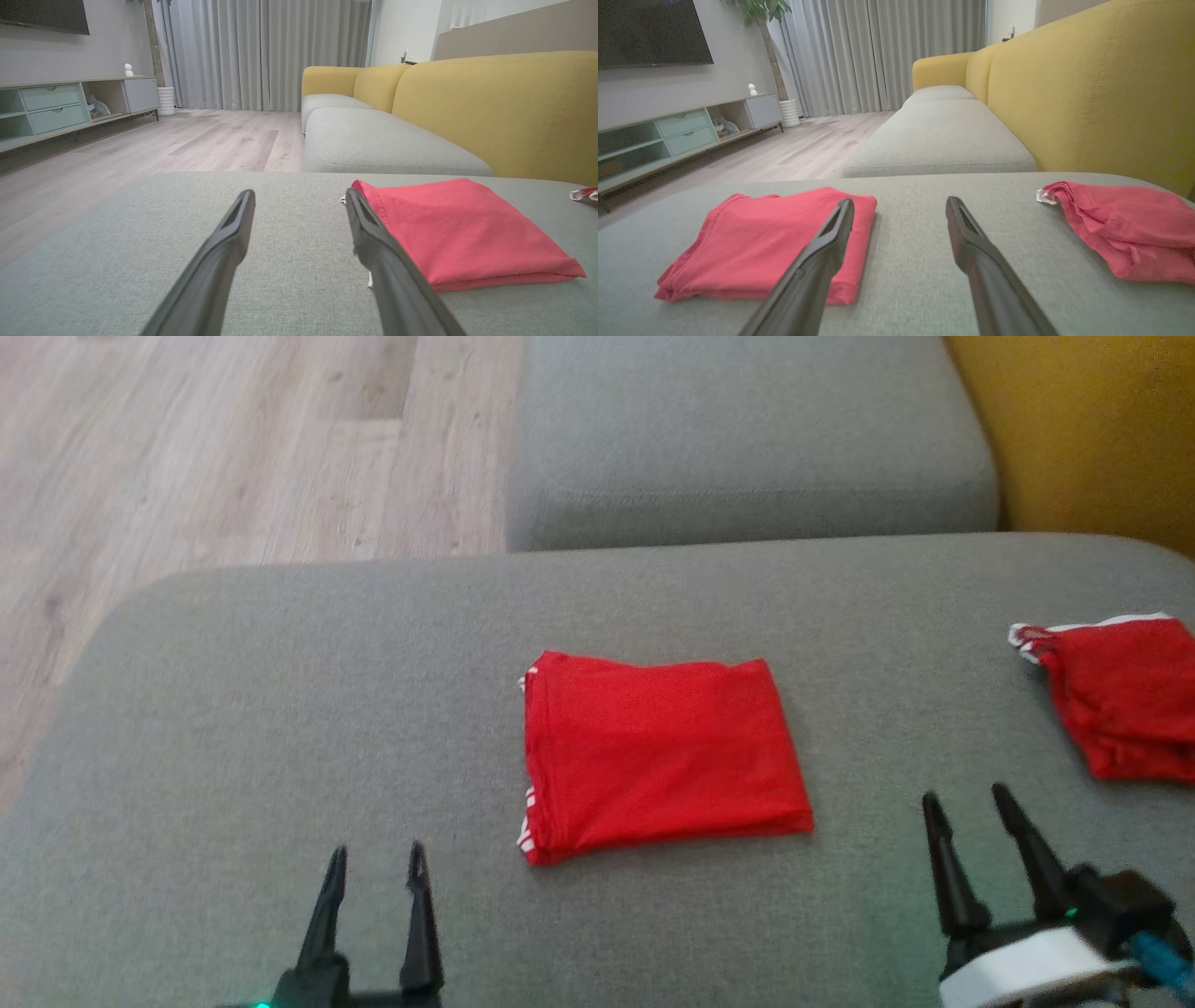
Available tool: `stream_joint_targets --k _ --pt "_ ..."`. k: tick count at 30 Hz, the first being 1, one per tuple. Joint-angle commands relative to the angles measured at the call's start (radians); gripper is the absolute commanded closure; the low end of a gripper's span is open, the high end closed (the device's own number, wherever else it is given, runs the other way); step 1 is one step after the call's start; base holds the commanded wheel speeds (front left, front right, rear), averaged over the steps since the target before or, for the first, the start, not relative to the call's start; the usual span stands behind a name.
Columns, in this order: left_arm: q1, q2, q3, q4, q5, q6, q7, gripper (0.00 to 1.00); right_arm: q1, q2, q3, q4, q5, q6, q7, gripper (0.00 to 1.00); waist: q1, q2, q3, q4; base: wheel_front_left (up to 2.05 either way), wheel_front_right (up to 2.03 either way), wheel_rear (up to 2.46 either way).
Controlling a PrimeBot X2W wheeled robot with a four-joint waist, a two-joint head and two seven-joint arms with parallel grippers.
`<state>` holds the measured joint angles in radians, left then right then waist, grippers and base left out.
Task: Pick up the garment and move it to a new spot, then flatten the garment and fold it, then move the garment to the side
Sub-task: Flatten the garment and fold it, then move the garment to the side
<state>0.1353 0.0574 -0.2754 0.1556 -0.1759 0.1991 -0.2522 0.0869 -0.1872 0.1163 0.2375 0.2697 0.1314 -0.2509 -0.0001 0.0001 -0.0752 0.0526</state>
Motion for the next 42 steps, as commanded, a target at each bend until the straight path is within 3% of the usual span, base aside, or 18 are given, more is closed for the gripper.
stream_joint_targets --k 1,10,22,32,42 --pt "-0.013 -0.006 0.045 -0.036 -0.001 0.000 -0.010 0.00 -0.023 -0.003 0.014 -0.040 -0.027 -0.001 -0.011 0.00 0.0001 -0.0001 -0.016 -0.016 0.00 0.00 0.00" --pt "0.048 -0.006 0.090 -0.039 0.006 -0.031 -0.010 0.00 0.026 0.045 0.022 -0.042 -0.090 -0.001 -0.011 0.00 0.0001 -0.0001 -0.030 -0.036 0.00 0.00 0.00" --pt "0.059 -0.007 0.103 -0.062 -0.002 -0.089 -0.010 0.00 0.021 0.053 0.031 -0.026 -0.115 -0.001 -0.011 0.00 0.0001 -0.0001 -0.027 -0.038 0.00 0.00 0.00" --pt "0.065 -0.007 0.088 -0.075 -0.004 -0.107 -0.010 0.00 0.019 0.056 0.015 0.005 -0.128 -0.001 -0.011 0.00 0.0001 -0.0001 -0.021 -0.025 0.00 0.00 0.00" --pt "0.067 -0.007 0.073 -0.069 0.008 -0.116 -0.010 0.00 -0.089 0.065 0.013 0.177 -0.108 -0.001 -0.011 0.00 0.0001 -0.0001 0.014 0.019 0.00 0.00 0.00"
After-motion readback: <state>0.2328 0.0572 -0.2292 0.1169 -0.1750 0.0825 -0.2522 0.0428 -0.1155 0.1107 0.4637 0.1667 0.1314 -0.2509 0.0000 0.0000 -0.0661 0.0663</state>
